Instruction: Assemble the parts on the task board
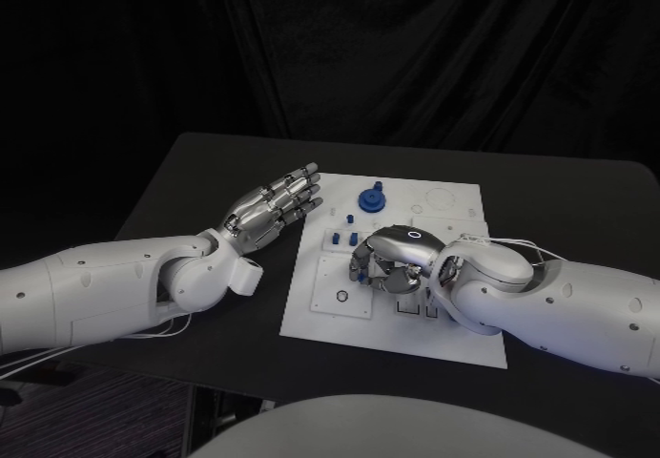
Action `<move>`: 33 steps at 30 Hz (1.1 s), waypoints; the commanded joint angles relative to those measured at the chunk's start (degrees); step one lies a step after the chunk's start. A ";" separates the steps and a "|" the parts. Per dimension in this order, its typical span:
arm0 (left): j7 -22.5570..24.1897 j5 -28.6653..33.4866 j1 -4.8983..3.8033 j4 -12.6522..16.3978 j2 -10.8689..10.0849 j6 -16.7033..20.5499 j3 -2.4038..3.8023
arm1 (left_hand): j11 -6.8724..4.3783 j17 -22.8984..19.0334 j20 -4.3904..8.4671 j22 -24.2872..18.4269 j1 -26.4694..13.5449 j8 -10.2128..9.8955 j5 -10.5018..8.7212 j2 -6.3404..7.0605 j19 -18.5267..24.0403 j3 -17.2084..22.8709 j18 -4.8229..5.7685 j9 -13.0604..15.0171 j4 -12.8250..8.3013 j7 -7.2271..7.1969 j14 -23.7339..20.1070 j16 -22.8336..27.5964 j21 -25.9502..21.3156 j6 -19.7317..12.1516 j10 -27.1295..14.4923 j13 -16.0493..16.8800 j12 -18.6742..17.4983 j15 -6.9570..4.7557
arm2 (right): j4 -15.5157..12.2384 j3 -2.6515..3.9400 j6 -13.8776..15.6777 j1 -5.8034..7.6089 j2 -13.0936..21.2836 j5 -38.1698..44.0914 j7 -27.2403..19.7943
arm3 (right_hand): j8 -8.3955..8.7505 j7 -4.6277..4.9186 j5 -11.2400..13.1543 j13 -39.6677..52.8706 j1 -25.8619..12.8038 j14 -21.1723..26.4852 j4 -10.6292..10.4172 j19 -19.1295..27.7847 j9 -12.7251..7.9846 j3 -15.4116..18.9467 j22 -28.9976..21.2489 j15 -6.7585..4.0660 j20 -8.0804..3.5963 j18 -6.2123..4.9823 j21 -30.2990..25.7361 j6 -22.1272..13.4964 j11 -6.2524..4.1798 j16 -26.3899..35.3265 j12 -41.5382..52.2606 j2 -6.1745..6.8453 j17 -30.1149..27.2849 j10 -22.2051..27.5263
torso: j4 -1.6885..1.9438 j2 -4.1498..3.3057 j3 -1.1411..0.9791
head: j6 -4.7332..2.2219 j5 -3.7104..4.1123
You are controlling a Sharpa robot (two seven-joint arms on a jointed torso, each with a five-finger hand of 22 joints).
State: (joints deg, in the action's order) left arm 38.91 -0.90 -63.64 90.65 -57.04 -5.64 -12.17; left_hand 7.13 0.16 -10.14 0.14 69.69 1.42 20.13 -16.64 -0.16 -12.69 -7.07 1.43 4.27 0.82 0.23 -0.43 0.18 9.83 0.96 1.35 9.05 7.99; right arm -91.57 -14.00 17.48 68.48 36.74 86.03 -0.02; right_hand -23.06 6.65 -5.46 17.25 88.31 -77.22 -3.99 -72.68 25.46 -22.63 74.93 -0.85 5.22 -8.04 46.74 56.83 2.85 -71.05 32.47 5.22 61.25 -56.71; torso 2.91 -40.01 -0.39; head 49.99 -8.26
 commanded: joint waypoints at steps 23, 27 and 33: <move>2.81 0.16 0.30 -0.13 0.14 -0.96 0.05 | 0.27 0.08 -0.66 0.15 0.71 0.11 0.36 -0.02 -0.02 0.41 0.78 0.07 0.14 0.61 -0.05 -0.25 -0.02 -0.02 -0.03 0.11 0.46 0.56 | -1.46 0.42 -1.60 2.92 4.11 -18.83 1.60 | -0.25 0.02 -1.09 -0.99 -2.19 -0.36 -2.51 -0.14 1.01 0.37 4.15 0.10 0.10 -0.08 -1.01 -1.87 0.32 -0.52 -2.04 -1.04 0.15 -0.22 | -0.07 0.06 -0.03 | 0.01 -2.00; 2.73 0.16 0.31 -0.22 0.24 -0.92 0.05 | 0.27 0.08 -0.66 0.15 0.71 0.11 0.36 -0.02 -0.02 0.41 0.78 0.07 0.14 0.61 -0.05 -0.25 -0.02 -0.02 -0.03 0.11 0.46 0.56 | -1.03 0.44 -5.45 5.20 4.77 -29.87 2.31 | -0.28 0.05 -1.01 -1.06 -2.17 -0.06 -2.65 0.20 1.13 0.38 3.92 0.16 0.14 -0.22 -1.96 -2.13 0.37 -0.16 -2.19 -1.33 -0.35 -0.22 | -0.04 0.10 0.05 | 0.01 -2.27; 2.61 0.16 0.31 -0.35 0.48 -1.01 0.06 | 0.34 0.08 -0.73 0.17 0.73 0.12 0.37 -0.01 -0.04 0.45 0.76 0.08 0.16 0.67 -0.05 -0.27 -0.01 0.06 -0.02 0.12 0.55 0.60 | 0.08 0.45 -9.78 6.79 4.87 -36.79 3.61 | -0.68 0.19 -3.41 -1.16 -2.13 0.59 -2.81 0.72 1.80 1.41 3.65 0.33 0.31 -0.38 -3.25 -3.02 0.52 0.36 -2.52 -1.70 -1.04 -0.22 | 0.15 0.08 0.12 | 0.01 -2.19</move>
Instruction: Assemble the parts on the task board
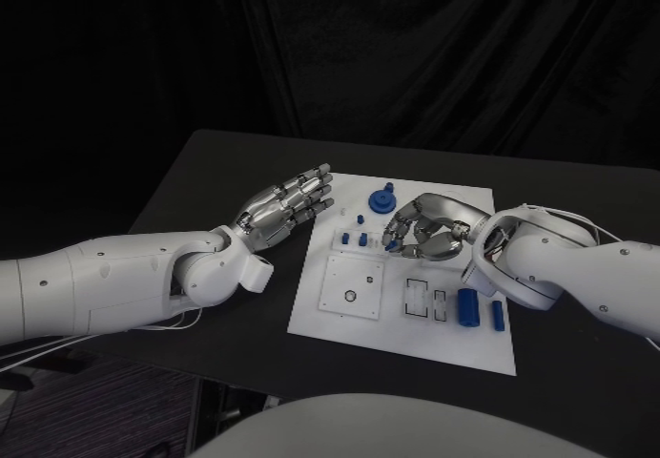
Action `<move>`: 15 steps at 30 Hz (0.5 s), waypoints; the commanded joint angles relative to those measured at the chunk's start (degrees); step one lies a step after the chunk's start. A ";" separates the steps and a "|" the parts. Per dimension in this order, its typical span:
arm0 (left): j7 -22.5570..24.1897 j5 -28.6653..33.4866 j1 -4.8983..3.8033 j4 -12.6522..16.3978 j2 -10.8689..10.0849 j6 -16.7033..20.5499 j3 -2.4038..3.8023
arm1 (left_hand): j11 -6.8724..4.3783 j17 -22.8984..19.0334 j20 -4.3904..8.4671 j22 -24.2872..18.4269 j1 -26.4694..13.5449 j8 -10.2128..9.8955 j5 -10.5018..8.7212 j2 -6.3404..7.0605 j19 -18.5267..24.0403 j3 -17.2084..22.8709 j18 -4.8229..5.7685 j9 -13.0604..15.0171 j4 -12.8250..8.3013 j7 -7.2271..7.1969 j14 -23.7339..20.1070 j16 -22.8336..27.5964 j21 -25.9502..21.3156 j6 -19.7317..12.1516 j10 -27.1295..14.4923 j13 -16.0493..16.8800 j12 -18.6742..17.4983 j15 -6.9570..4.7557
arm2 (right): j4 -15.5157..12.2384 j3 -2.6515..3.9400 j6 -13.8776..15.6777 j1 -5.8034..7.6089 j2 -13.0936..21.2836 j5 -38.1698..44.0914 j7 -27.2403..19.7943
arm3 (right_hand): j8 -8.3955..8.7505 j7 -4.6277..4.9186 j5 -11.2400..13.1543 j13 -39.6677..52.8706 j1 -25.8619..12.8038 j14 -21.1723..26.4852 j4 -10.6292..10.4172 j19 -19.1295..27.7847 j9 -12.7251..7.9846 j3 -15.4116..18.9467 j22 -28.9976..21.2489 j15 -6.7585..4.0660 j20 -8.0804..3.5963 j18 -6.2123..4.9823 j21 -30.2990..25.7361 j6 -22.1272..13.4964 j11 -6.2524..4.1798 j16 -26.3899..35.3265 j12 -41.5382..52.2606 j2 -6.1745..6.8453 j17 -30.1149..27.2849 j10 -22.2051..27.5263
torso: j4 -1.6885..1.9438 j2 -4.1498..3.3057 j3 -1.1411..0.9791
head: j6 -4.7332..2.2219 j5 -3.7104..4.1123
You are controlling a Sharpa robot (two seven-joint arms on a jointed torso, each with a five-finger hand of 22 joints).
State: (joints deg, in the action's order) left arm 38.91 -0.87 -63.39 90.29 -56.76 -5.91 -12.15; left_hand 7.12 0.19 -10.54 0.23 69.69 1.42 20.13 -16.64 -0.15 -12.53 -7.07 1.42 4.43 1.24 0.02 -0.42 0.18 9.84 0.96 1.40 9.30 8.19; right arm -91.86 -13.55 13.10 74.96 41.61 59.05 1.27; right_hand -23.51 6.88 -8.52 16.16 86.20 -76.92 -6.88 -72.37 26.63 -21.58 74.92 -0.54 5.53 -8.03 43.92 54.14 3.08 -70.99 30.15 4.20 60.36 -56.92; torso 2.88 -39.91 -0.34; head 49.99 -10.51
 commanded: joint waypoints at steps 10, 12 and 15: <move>2.44 0.13 0.07 -0.42 0.58 -0.99 0.04 | 0.46 0.06 -0.50 0.11 0.78 0.11 0.42 -0.08 -0.06 0.44 0.69 0.08 0.07 0.47 0.17 -0.29 0.00 0.04 -0.02 0.08 0.32 0.47 | 1.52 -0.02 -8.91 0.73 -0.41 -12.25 3.72 | -0.20 0.31 -0.91 -0.29 0.43 1.50 0.17 1.64 0.87 1.12 3.05 0.29 0.20 -0.78 -3.26 -1.41 0.61 1.50 -0.78 -1.52 -1.78 0.49 | 0.11 0.04 0.15 | 0.01 -0.11; 2.43 0.13 0.07 -0.43 0.61 -1.02 0.04 | 0.46 0.06 -0.50 0.11 0.78 0.11 0.42 -0.08 -0.06 0.44 0.69 0.08 0.07 0.47 0.17 -0.29 0.00 0.04 -0.02 0.08 0.32 0.47 | 1.60 -0.02 -9.00 0.74 -0.50 -12.37 3.78 | -0.22 0.33 -0.94 -0.30 0.47 1.61 0.19 1.73 0.89 1.18 3.00 0.31 0.22 -0.81 -3.47 -1.44 0.63 1.60 -0.81 -1.56 -1.91 0.50 | 0.11 -0.02 0.08 | 0.01 -0.10; 2.43 0.13 0.07 -0.42 0.62 -1.03 0.04 | 0.46 0.06 -0.50 0.11 0.78 0.11 0.42 -0.08 -0.06 0.44 0.69 0.08 0.07 0.47 0.17 -0.29 0.00 0.04 -0.02 0.08 0.32 0.47 | 1.66 -0.02 -8.86 0.72 -0.68 -12.20 3.78 | -0.25 0.36 -1.01 -0.31 0.60 1.62 0.29 1.76 0.92 1.27 3.01 0.33 0.24 -0.81 -3.48 -1.50 0.63 1.55 -0.84 -1.60 -1.81 0.51 | 0.07 -0.07 0.00 | 0.01 -0.06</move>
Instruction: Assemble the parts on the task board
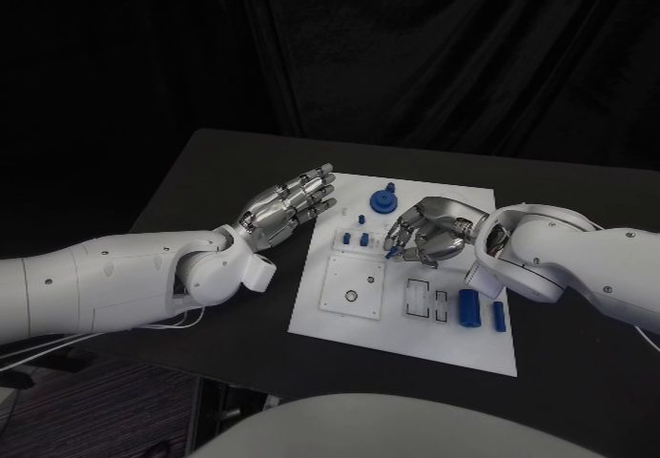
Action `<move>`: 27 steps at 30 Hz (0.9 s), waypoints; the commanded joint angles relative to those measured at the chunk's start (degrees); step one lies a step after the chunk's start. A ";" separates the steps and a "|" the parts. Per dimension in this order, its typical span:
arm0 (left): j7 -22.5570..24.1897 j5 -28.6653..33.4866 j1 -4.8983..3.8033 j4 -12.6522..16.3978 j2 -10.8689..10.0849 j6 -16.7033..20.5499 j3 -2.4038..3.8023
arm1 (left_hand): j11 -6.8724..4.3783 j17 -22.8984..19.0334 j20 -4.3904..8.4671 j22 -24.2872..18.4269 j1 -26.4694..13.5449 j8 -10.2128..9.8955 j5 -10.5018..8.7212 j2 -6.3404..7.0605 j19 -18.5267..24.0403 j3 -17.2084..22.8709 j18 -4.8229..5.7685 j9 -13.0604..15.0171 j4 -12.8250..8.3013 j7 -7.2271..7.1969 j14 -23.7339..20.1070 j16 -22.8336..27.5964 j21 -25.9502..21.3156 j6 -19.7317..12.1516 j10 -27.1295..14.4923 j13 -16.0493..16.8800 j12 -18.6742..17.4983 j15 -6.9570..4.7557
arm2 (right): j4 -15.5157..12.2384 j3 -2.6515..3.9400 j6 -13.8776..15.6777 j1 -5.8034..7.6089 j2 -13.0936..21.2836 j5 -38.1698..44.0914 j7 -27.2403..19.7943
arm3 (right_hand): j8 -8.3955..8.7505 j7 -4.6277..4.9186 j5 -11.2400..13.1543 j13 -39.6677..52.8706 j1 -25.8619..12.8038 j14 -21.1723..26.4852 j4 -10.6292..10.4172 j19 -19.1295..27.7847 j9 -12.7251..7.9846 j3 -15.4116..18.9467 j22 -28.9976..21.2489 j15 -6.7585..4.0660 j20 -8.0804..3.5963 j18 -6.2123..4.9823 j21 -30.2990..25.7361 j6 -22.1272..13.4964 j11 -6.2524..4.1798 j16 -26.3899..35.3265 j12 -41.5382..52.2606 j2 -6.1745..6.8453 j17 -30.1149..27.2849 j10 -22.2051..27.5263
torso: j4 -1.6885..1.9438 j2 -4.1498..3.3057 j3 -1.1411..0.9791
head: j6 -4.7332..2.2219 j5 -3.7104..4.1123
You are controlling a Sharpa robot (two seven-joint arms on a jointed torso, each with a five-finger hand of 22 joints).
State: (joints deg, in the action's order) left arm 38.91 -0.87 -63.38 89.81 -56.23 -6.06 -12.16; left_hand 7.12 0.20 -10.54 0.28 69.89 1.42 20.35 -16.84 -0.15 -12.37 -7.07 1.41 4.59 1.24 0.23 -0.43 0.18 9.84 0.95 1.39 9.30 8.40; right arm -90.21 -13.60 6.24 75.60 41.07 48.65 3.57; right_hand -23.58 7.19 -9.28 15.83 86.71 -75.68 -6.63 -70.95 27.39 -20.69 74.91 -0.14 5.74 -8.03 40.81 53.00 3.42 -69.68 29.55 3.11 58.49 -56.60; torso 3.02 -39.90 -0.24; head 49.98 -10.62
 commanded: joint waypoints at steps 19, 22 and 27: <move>2.32 0.12 0.08 0.08 0.08 -1.01 0.05 | 0.51 0.06 -0.60 0.07 0.64 0.12 0.23 0.11 -0.08 0.40 0.63 0.09 -0.06 0.65 -0.04 -0.32 0.02 0.09 -0.02 0.10 0.43 0.29 | -0.85 0.02 5.48 -3.09 -3.05 19.87 -2.59 | -0.40 0.35 -0.92 0.15 2.03 0.05 1.71 -0.29 0.26 1.17 3.57 -0.22 -0.03 -0.62 1.00 -0.13 0.19 -0.45 -0.04 -0.14 0.82 -0.31 | -0.15 -0.17 -0.19 | 0.02 -0.15; 2.30 0.12 0.08 0.06 0.11 -1.04 0.05 | 0.51 0.06 -0.60 0.07 0.64 0.12 0.23 0.11 -0.08 0.40 0.63 0.09 -0.06 0.65 -0.04 -0.32 0.02 0.09 -0.02 0.10 0.43 0.29 | -1.09 0.02 6.04 -3.36 -3.29 23.58 -2.74 | -0.36 0.35 -0.89 0.16 2.15 0.00 1.82 -0.44 0.22 1.23 3.66 -0.25 -0.05 -0.58 1.31 -0.07 0.17 -0.49 -0.01 -0.04 0.86 -0.41 | -0.04 -0.22 -0.24 | 0.02 0.04; 2.26 0.12 0.08 0.05 0.17 -1.11 0.05 | 0.51 0.06 -0.60 0.07 0.64 0.12 0.23 0.11 -0.08 0.40 0.63 0.09 -0.06 0.65 -0.04 -0.32 0.02 0.09 -0.02 0.10 0.43 0.29 | -1.67 0.02 6.21 -3.76 -3.52 28.72 -2.49 | -0.30 0.33 -0.80 0.17 2.28 -0.04 1.93 -0.61 0.16 1.29 3.76 -0.27 -0.07 -0.52 1.66 0.01 0.14 -0.53 0.02 0.06 0.88 -0.51 | 0.00 -0.19 -0.26 | 0.02 0.04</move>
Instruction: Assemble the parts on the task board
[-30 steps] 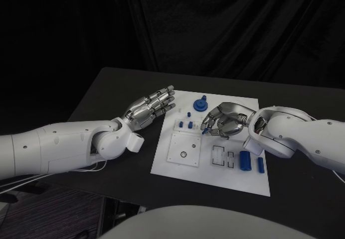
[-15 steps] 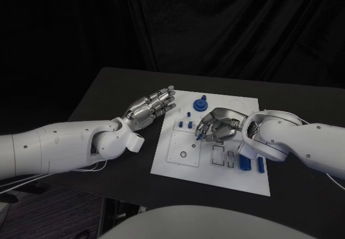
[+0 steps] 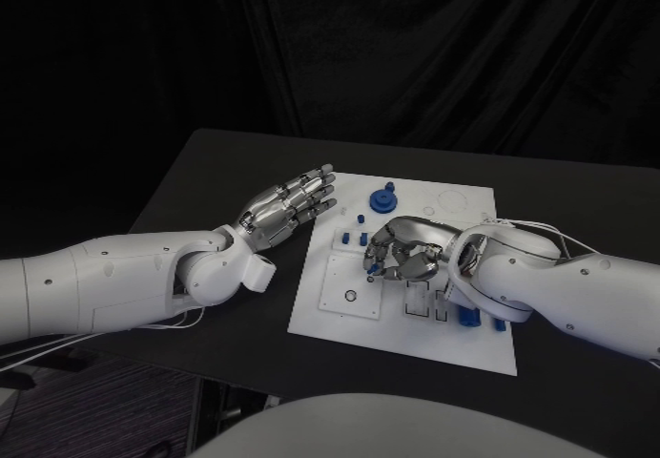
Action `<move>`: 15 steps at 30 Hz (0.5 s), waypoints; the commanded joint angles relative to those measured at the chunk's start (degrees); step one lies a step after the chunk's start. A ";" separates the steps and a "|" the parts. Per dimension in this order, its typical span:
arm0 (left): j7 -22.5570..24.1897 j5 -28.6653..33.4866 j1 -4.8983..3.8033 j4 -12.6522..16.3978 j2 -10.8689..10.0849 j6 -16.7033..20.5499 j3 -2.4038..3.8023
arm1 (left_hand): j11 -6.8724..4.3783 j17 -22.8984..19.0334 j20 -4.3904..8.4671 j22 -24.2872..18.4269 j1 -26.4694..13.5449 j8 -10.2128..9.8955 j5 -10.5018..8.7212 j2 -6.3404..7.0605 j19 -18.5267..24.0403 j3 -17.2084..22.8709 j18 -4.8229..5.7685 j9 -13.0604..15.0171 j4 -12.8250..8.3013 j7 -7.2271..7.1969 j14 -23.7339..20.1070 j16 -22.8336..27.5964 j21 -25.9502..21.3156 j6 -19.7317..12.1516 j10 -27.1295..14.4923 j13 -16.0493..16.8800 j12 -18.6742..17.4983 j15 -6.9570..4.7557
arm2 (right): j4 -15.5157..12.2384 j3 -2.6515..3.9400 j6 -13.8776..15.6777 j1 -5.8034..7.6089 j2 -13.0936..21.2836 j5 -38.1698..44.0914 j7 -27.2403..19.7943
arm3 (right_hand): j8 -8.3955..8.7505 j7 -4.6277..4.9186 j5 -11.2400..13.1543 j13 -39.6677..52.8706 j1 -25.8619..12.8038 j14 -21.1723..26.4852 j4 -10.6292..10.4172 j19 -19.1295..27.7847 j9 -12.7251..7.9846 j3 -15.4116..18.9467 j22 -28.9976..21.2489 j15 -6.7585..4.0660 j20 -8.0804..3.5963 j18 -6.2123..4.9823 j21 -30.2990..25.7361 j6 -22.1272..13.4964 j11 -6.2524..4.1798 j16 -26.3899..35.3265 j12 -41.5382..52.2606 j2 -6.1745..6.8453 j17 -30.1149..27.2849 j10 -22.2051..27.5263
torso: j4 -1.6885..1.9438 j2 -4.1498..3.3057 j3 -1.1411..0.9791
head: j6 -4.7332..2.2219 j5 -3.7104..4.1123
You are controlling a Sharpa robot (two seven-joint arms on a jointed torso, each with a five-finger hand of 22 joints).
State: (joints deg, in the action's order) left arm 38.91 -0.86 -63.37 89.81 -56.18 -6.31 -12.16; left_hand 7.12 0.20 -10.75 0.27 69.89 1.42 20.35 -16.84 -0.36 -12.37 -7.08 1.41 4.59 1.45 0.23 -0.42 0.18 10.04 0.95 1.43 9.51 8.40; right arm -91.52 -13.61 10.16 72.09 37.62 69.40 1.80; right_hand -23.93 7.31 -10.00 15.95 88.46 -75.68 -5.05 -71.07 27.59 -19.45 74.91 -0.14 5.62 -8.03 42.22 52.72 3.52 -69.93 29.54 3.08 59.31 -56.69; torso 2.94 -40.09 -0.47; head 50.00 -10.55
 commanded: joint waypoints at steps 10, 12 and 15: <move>2.19 0.12 0.08 0.00 0.16 -0.93 0.05 | 0.55 0.05 -0.46 0.08 0.72 0.11 0.33 0.11 0.12 0.52 0.59 0.08 -0.07 0.51 -0.04 -0.34 0.02 -0.14 -0.02 0.06 0.27 0.33 | -0.85 0.03 0.99 -0.61 -0.32 13.09 0.94 | 0.16 0.17 0.10 0.07 0.62 -0.09 0.43 -0.59 -0.16 0.15 3.83 -0.31 0.02 -0.49 0.44 0.40 -0.01 -0.30 0.06 0.23 0.05 -0.64 | -0.17 0.09 0.11 | 0.00 -0.39; 2.18 0.12 0.08 -0.04 0.19 -0.95 0.05 | 0.55 0.05 -0.46 0.08 0.72 0.11 0.33 0.11 0.12 0.52 0.59 0.08 -0.07 0.51 -0.04 -0.34 0.02 -0.14 -0.02 0.06 0.27 0.33 | -0.88 0.03 0.56 -0.63 -0.36 13.38 1.38 | 0.20 0.16 0.16 0.08 0.62 -0.11 0.43 -0.60 -0.20 0.19 3.83 -0.32 0.01 -0.49 0.43 0.42 -0.02 -0.32 0.07 0.27 0.06 -0.69 | -0.13 0.10 0.10 | 0.00 -0.36; 2.13 0.12 0.09 -0.10 0.25 -0.97 0.05 | 0.55 0.05 -0.46 0.08 0.72 0.11 0.33 0.11 0.12 0.52 0.59 0.08 -0.07 0.51 -0.04 -0.34 0.02 -0.14 -0.02 0.06 0.27 0.33 | -0.94 0.03 -0.17 -0.66 -0.40 13.69 2.10 | 0.23 0.16 0.19 0.08 0.61 -0.05 0.43 -0.56 -0.21 0.20 3.80 -0.32 0.01 -0.52 0.30 0.42 -0.02 -0.23 0.07 0.28 -0.07 -0.71 | -0.12 0.12 0.09 | 0.00 -0.34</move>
State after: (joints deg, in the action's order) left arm 38.91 -0.85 -63.36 89.68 -56.03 -6.45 -12.16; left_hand 7.12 0.21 -10.75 0.26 70.12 1.42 20.35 -16.61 -0.36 -12.21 -7.07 1.41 4.42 1.65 0.23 -0.42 0.18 9.84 0.95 1.42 9.51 8.40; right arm -92.27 -13.61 10.64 71.59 37.26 80.49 2.18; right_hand -23.91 7.33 -9.98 15.96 88.69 -75.68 -4.89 -71.36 27.43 -19.29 74.91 -0.14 5.73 -8.04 42.32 52.74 3.49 -69.92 29.54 3.33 59.35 -57.13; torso 2.82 -40.01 -0.38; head 50.00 -10.91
